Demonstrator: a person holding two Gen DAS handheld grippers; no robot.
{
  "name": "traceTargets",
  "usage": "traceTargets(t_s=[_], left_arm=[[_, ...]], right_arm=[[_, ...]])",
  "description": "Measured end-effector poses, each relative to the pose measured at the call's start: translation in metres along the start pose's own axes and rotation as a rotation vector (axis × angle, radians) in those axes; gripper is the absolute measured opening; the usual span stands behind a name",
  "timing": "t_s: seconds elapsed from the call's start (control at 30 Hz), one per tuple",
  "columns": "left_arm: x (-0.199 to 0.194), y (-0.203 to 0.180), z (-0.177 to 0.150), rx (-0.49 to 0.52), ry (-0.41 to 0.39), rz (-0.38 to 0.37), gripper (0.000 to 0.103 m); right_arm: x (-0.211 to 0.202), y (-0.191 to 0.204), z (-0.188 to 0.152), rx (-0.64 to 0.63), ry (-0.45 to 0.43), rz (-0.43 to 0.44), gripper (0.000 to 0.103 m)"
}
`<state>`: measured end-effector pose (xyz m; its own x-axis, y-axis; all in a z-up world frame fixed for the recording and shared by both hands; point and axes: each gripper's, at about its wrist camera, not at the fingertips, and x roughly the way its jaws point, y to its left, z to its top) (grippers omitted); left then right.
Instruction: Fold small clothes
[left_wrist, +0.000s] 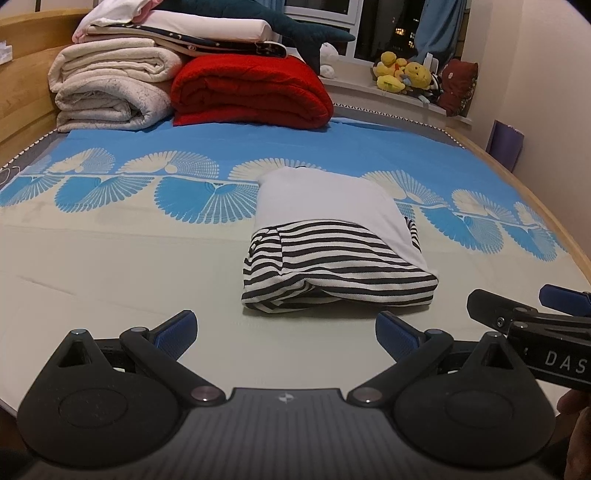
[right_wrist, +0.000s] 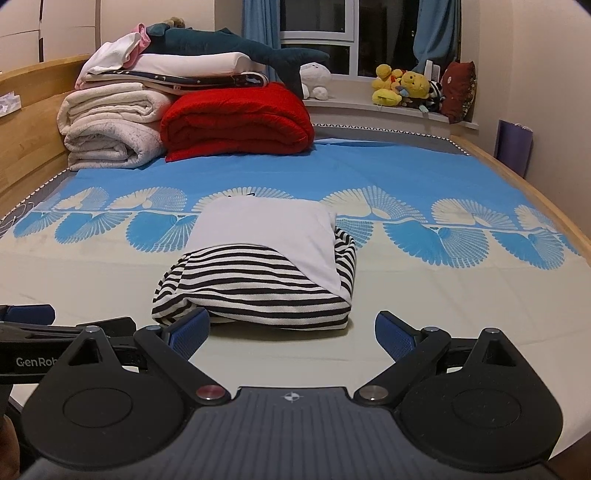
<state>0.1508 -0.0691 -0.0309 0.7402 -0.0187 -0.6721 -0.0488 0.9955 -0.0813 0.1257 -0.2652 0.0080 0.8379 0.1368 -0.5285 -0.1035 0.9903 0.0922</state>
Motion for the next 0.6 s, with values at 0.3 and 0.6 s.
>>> traceTargets(t_s=[0.3,0.6], left_arm=[[0.0,0.0001,-0.0017,-0.001,0.001,-0.003,0.103],[0.0025,0.0015,0.001,-0.01,0.011,-0.009,0.103]], right_arm=[[0.0003,-0.0011,-0.0006,-0.001,0.0,0.0,0.096],[0.0004,0.0005,-0.0017,0.007,-0.001,-0.003,0.096]])
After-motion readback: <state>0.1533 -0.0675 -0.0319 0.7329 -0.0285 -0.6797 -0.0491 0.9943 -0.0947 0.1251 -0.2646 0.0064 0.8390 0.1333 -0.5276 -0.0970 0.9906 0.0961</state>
